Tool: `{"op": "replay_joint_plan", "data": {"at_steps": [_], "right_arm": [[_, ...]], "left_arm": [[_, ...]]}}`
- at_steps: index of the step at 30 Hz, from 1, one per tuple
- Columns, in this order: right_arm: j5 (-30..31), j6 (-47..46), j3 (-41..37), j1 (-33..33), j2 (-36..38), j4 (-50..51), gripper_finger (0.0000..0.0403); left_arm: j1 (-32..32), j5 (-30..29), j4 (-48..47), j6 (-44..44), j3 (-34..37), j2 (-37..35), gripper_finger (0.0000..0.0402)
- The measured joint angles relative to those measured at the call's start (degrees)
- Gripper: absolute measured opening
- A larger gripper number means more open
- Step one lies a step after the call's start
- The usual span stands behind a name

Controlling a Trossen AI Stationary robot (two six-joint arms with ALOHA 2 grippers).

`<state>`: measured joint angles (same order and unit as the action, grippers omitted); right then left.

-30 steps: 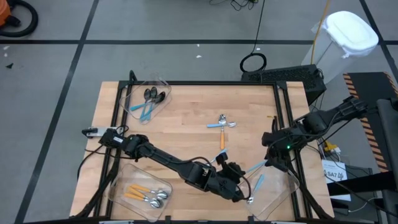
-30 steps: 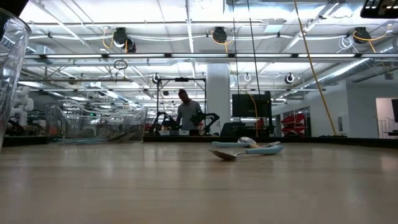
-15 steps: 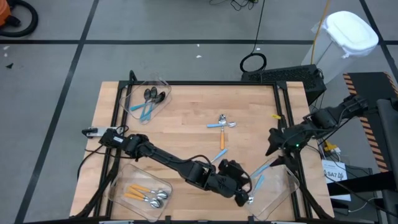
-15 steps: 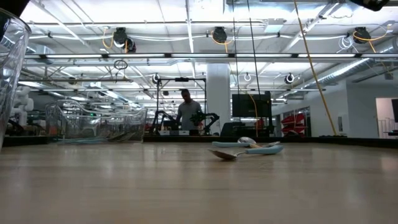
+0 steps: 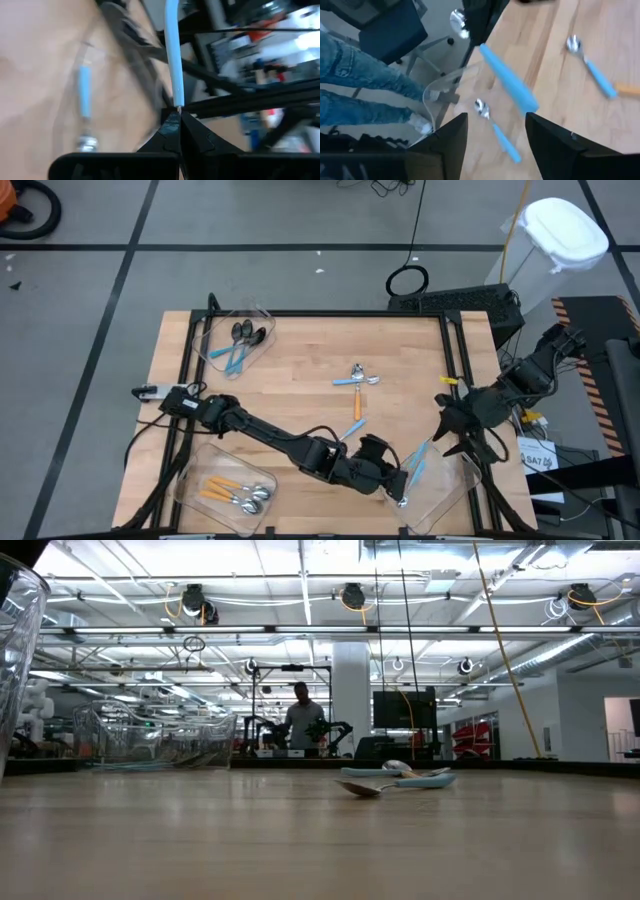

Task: Sort silverware by color (type)
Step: Put the light blue spoon into the bottom right transparent bin

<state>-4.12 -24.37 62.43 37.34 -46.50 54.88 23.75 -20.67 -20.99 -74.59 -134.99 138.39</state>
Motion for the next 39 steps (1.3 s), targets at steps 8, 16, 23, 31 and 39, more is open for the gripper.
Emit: {"op": "replay_joint_plan", "data": {"at_steps": [8,16,23,31,39], "right_arm": [[7.56,7.57,0.0,5.83,-0.04,-7.17,0.0187],[10.1,14.41,0.0,9.46,-2.17,-7.45,0.0166],[16.34,17.66,0.0,11.45,-5.39,-7.9,0.0146],[17.99,17.65,0.0,12.86,-6.36,-8.18,0.012],[17.51,18.1,0.0,14.16,-6.36,-8.27,0.0064]], "left_arm": [[0.51,1.21,9.92,-4.31,-0.01,0.0,0.0003],[1.16,1.34,10.6,-5.85,0.01,0.0,0.0003],[1.14,2.67,12.08,-8.5,0.03,0.0,0.0003],[1.14,2.74,11.78,-9.04,0.03,0.0,0.0003],[1.14,3.09,11.78,-9.33,0.03,0.0,0.0003]]}}
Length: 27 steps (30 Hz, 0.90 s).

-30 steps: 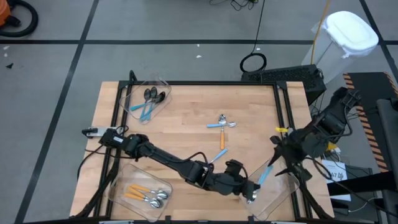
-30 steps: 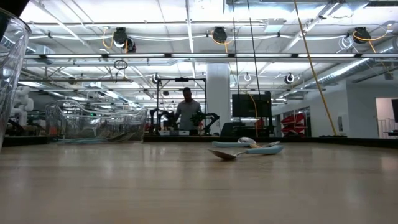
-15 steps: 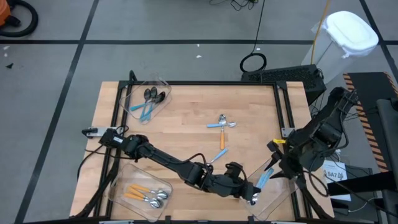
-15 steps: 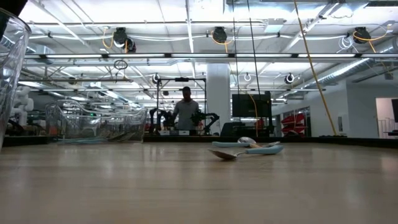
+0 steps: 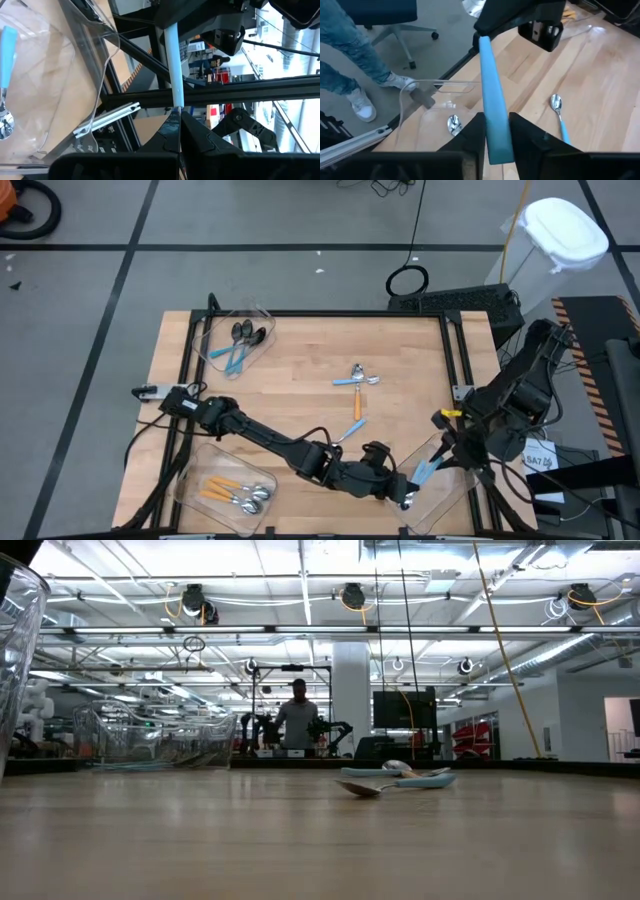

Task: Sort silverware by color (type)
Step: Put the light blue spoon into the bottom right transparent bin

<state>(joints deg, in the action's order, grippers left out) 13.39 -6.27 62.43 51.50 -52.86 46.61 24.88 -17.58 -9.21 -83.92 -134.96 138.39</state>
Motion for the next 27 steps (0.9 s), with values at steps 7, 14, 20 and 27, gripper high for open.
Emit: {"op": "replay_joint_plan", "data": {"at_steps": [7,14,20,27], "right_arm": [[0.06,-0.41,0.0,0.53,0.0,0.2,0.0064],[-1.33,-3.74,0.0,1.45,0.0,1.41,0.006],[-1.44,-8.3,0.0,3.38,0.02,3.66,0.006],[-1.46,-14.21,0.0,5.96,0.01,7.75,0.006]], "left_arm": [[-0.04,-0.6,-0.07,0.5,0.0,0.0,0.0003],[-0.13,-4.34,-0.13,4.52,0.0,0.0,0.0046],[-0.15,-8.43,-0.43,9.86,0.0,0.02,0.0126],[-0.11,-10.99,-0.51,15.2,-0.02,0.04,0.0149]]}}
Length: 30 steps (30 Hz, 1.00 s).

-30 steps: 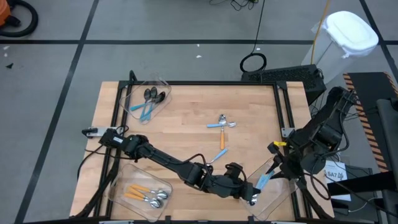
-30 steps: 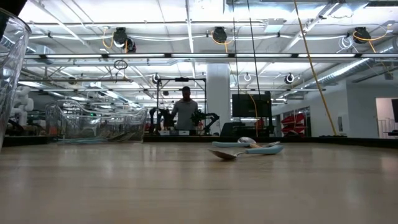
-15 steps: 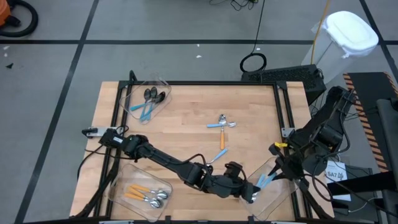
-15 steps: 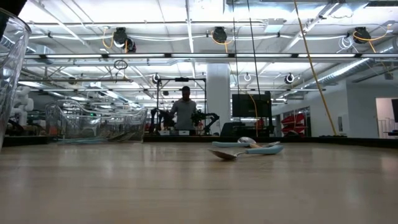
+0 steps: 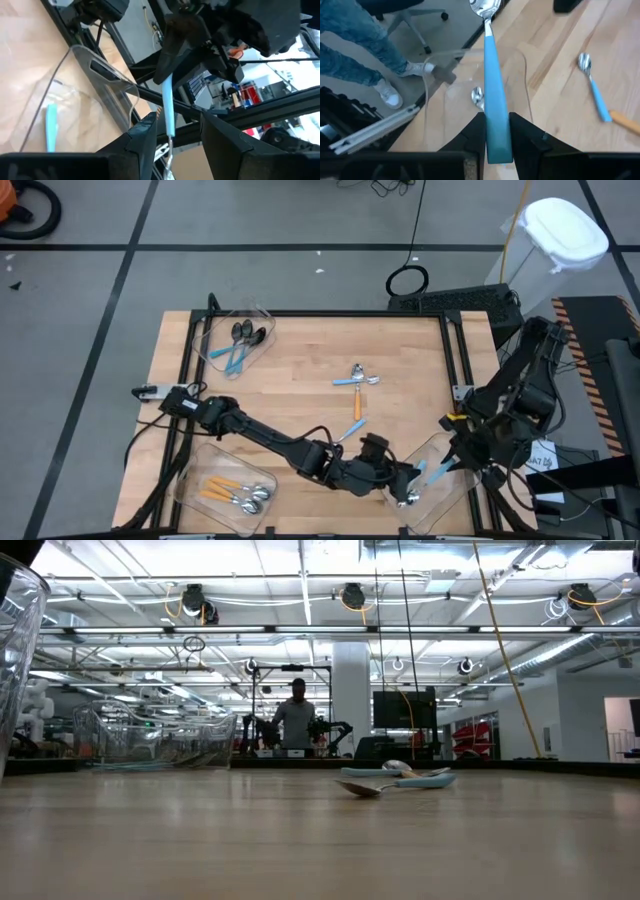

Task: Sort silverware by color (type)
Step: Put the light blue spoon into the bottom right transparent bin

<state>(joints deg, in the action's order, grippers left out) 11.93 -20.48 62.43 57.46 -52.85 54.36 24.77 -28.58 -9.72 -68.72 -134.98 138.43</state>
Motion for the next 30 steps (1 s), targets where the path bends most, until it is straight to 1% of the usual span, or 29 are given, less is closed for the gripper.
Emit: {"op": "replay_joint_plan", "data": {"at_steps": [6,12,15,17,21,25,30], "right_arm": [[-0.62,-4.77,0.0,1.44,-0.76,5.65,0.006],[-2.36,-7.8,0.0,1.52,-3.28,9.67,0.006],[-4.64,-7.92,0.0,1.53,-4.98,10.63,0.006],[-4.87,-7.92,0.0,1.55,-6.3,10.74,0.006],[-6.26,-7.55,0.0,1.53,-8.8,10.7,0.006],[-6.48,-7.06,0.0,1.53,-11.54,10.66,0.0059],[-6.49,-6.5,0.0,1.53,-15.4,10.63,0.0059]], "left_arm": [[0.0,0.0,0.0,5.66,0.0,0.01,0.0149],[-0.19,0.29,-0.41,12.67,0.0,0.0,0.0149],[-0.7,0.33,-0.96,15.4,0.0,0.0,0.0149],[-1.09,0.82,-1.22,16.13,0.0,-0.02,0.0149],[-1.96,3.83,-1.22,16.56,0.0,-0.07,0.0149],[-2.54,6.55,-1.22,18.22,0.0,-0.07,0.0149],[-2.64,7.04,-1.22,22.0,0.0,-0.15,0.0149]]}}
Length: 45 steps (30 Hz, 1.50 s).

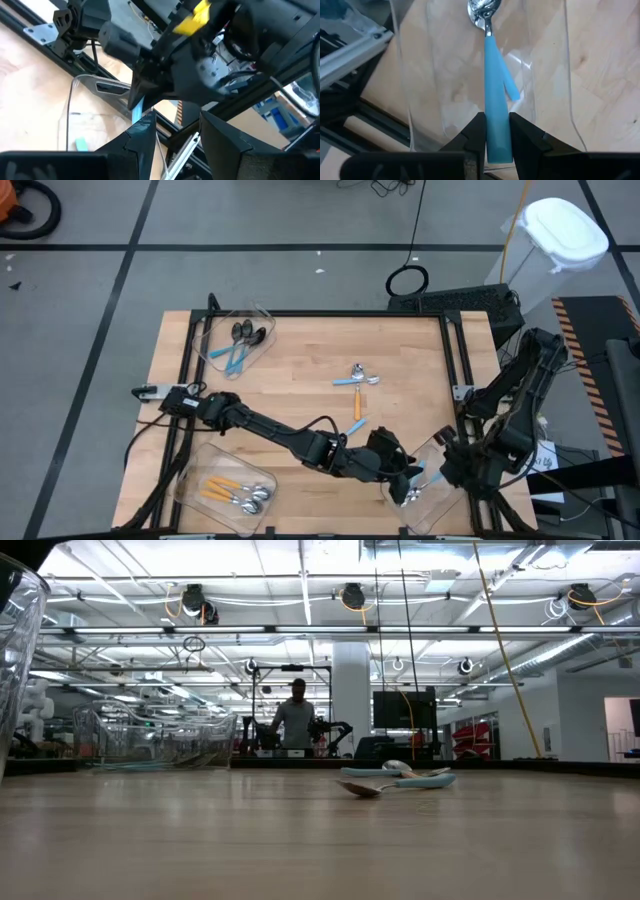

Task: Sort silverware by color (type)
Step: Put the light blue spoon into the bottom right transparent bin

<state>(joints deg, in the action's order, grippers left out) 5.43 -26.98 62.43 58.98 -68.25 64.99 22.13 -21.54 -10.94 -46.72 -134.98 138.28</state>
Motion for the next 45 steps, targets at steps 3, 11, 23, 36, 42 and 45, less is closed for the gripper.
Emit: {"op": "replay_joint_plan", "data": {"at_steps": [3,11,23,36,42,45], "right_arm": [[0.02,0.51,0.0,0.0,-2.08,-0.02,0.0059],[0.22,4.22,-5.39,0.0,-3.71,-8.99,0.0059],[-1.07,4.02,-13.21,-0.15,-3.69,-19.29,0.0065],[-1.07,5.27,-15.56,-0.17,-3.67,-21.99,0.0065],[-1.07,5.25,-15.56,-0.17,-3.67,-21.93,0.0067],[-1.06,5.11,-15.56,-0.17,-3.67,-21.92,0.0066]], "left_arm": [[0.07,0.02,0.0,1.06,-0.02,-0.02,0.0149],[0.13,0.54,-2.33,1.36,-0.02,-0.04,0.0149],[0.06,2.16,-4.35,-0.37,-0.02,-0.07,0.0149],[0.04,2.19,-4.28,-0.33,-0.02,-0.07,0.0149],[0.07,2.16,-4.3,-0.37,-0.02,-0.07,0.0149],[0.04,2.16,-4.28,-0.14,-0.02,-0.07,0.0149]]}}
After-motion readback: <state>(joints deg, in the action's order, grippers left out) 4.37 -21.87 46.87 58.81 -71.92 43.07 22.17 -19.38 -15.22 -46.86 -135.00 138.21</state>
